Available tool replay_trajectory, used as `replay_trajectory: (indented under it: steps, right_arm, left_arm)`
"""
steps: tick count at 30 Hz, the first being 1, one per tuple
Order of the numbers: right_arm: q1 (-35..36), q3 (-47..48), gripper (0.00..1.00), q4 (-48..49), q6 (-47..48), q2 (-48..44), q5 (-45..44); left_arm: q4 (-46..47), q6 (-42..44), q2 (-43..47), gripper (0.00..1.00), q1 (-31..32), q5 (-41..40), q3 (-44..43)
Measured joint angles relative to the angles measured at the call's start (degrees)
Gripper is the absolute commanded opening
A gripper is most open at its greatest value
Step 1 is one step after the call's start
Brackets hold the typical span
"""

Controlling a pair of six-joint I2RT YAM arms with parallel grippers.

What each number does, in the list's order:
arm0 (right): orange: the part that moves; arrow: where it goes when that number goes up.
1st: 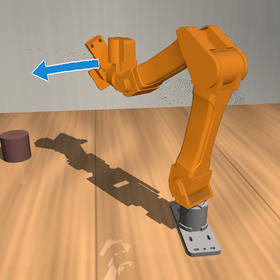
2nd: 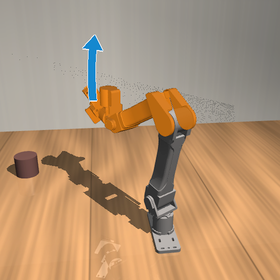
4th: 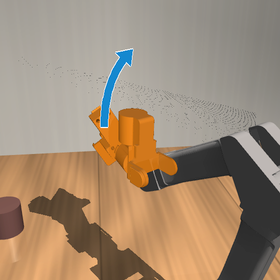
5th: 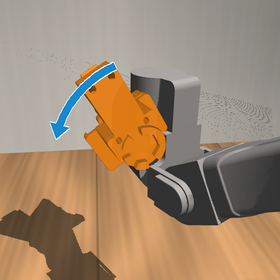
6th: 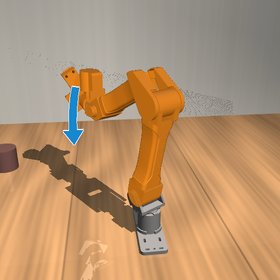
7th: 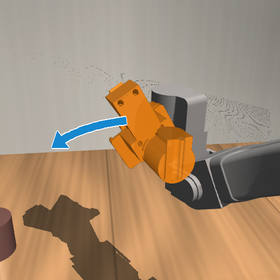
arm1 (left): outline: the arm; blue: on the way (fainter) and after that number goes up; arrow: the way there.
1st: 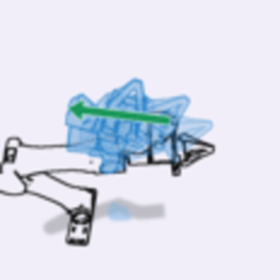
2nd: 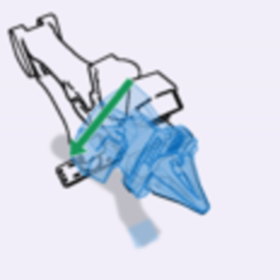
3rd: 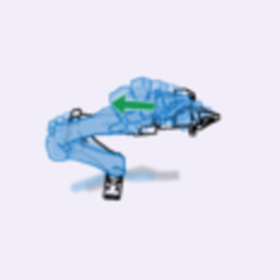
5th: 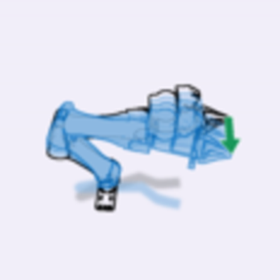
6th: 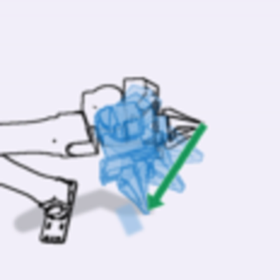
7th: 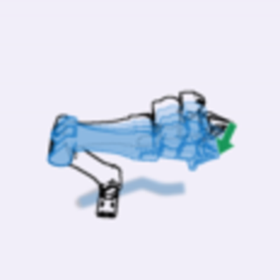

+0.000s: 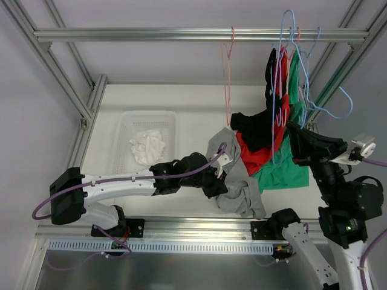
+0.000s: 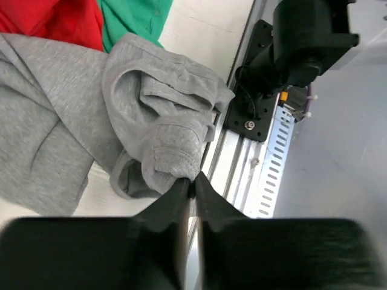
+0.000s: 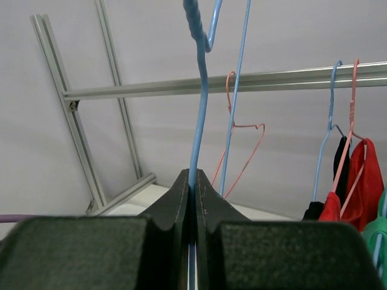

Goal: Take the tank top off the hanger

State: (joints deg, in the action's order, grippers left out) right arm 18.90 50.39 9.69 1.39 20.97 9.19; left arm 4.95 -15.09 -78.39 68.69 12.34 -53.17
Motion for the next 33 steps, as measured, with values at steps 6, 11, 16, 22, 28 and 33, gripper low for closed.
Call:
replay_trajectory:
  steps: [6, 11, 16, 22, 28, 33]
  right_arm:
    - [0.00, 17.40, 0.00, -27.80, 2.19, 0.96, 1.20]
    - [0.00, 22.10, 0.00, -46.03, 1.88, 4.98, 1.25]
    - [0.00, 28.85, 0.00, -53.70, 1.36, 20.02, 0.66]
    - [0.00, 44.89, 0.00, -54.66, 1.33, 42.84, -0.87]
    - [0.00, 64.89, 0.00, -55.10, 2.25, 62.25, -1.53]
    - [0.00, 74.44, 0.00, -55.39, 2.73, 73.55, -2.73]
  left_arm:
    - [-1.60, -2.14, 1.66, 0.99, 1.03, -10.49, 1.55]
    - [-5.01, -2.32, 7.67, 0.98, 1.01, -16.37, 3.78]
    - [-8.17, -2.29, 12.17, 0.99, 0.98, -21.35, 5.46]
    - [-10.51, -2.34, 13.81, 0.99, 1.01, -23.28, 7.91]
    - [-11.69, -2.73, 13.79, 0.99, 1.01, -23.28, 9.01]
    - [-11.67, -3.67, 13.40, 0.99, 1.01, -23.23, 9.01]
